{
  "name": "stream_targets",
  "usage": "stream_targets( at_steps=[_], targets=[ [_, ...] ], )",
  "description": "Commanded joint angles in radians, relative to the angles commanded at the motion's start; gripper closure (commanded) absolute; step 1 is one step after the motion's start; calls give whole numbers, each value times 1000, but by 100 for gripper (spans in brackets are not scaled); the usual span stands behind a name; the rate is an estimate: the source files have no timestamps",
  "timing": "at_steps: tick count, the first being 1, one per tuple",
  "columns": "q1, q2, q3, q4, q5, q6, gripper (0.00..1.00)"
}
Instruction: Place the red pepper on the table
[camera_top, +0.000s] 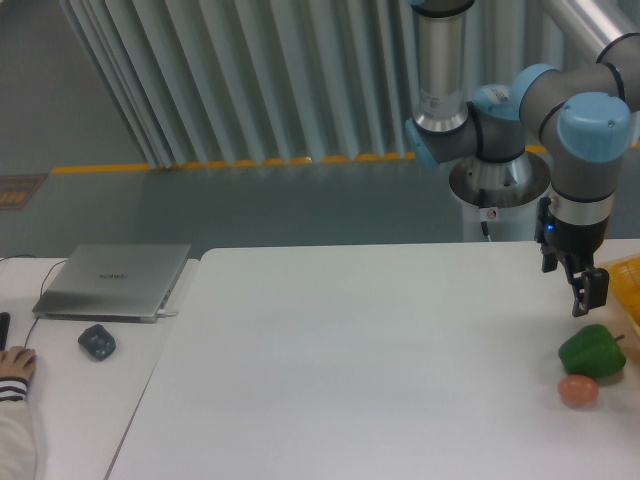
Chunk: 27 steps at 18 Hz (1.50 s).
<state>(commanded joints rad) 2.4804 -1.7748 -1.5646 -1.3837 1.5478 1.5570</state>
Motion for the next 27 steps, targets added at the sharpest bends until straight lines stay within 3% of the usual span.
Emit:
stream_targets(
  at_steps=[12,17,20,24,27],
  targets=[
    [0,6,-35,14,46,-12,0],
    [5,8,-101,136,41,-95,0],
    [5,6,-103,204,63,-101,0],
    [15,-5,-61,206,138,-104,0],
    [95,-14,-40,207,129,-129,0]
  ],
)
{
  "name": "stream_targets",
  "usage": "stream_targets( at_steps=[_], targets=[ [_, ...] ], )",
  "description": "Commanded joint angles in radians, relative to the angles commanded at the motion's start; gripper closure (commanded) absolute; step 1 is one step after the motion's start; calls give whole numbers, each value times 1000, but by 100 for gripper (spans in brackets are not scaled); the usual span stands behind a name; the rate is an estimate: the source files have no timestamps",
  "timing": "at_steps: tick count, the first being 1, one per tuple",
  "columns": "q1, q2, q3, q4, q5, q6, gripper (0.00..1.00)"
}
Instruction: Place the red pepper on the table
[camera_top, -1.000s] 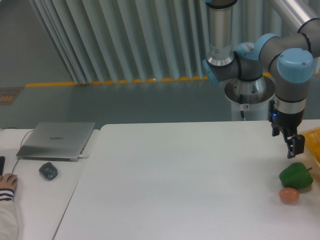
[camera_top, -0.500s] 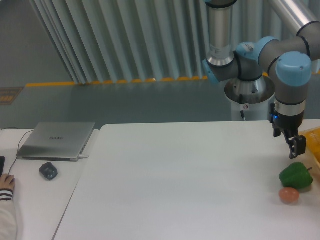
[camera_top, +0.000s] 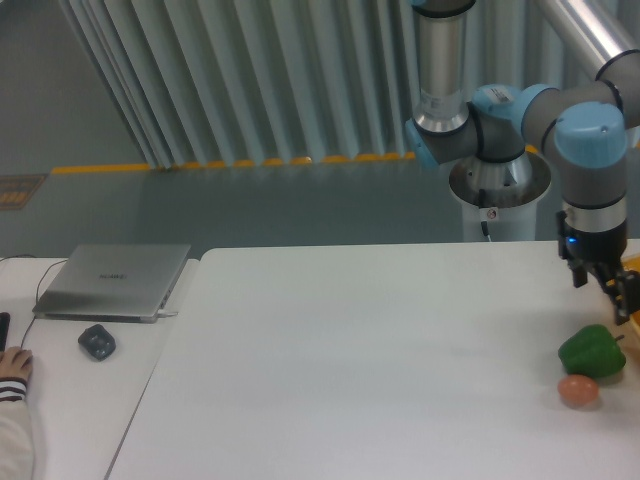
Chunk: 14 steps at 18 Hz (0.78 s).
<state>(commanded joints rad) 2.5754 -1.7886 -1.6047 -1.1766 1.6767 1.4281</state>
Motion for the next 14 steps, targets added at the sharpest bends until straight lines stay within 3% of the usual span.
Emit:
stream_targets(
  at_steps=[3,5,7,14],
  targets=[
    [20,-37,20,12,5,-2,0],
    [40,-54,29,63,5,-2,0],
    [57,-66,37,63,-5,-11,0],
    [92,-121,51,71,-46,-248,0]
  ],
)
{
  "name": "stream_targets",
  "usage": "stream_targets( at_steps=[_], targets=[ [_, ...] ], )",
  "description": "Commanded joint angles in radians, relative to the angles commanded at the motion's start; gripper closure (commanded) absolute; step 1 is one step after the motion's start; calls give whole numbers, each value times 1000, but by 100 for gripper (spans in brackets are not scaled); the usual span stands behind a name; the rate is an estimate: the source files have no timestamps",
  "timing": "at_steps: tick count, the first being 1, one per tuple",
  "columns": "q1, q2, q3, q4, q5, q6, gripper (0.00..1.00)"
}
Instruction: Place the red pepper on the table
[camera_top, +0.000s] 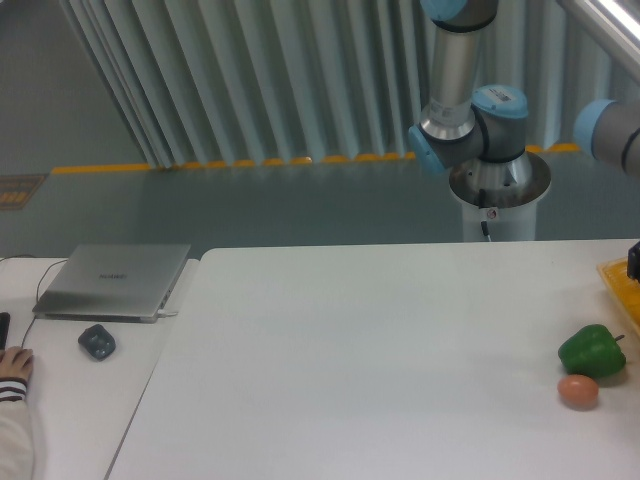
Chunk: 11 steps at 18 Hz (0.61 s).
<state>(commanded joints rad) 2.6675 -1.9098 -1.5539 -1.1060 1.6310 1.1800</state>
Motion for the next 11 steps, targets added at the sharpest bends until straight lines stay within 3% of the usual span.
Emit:
stream_targets(
  at_steps=[4,11],
  targets=[
    [32,-17,26,2,-123,-138,0],
    [141,-75,41,37,-204,-180,0]
  ],
)
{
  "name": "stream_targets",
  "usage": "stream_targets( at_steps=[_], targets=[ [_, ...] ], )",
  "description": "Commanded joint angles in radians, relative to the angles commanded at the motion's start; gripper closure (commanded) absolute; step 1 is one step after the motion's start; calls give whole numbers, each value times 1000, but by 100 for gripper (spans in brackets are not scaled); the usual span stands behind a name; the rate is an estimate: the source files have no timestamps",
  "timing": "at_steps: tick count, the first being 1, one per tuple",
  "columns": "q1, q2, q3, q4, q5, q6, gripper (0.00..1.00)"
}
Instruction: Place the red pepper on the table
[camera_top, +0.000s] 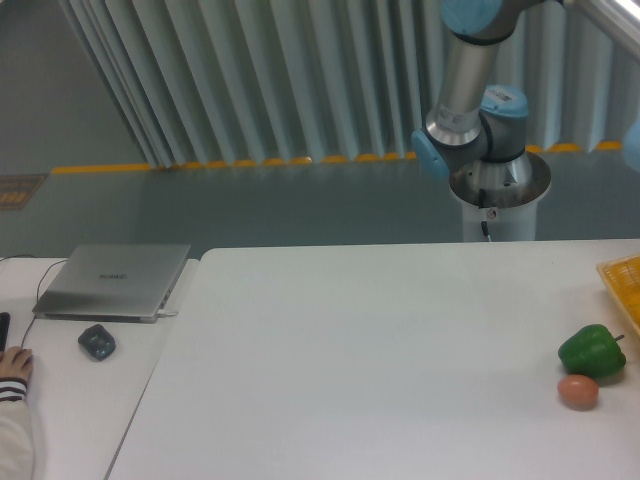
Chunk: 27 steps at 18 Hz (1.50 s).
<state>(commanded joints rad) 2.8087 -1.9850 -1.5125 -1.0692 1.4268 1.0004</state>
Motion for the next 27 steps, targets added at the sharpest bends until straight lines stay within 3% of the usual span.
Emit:
stream_targets(
  at_steps=[3,27],
  targets=[
    [3,-2,0,-2,-65,-97,0],
    [8,-26,-49,-5,-62,-200,0]
  ],
)
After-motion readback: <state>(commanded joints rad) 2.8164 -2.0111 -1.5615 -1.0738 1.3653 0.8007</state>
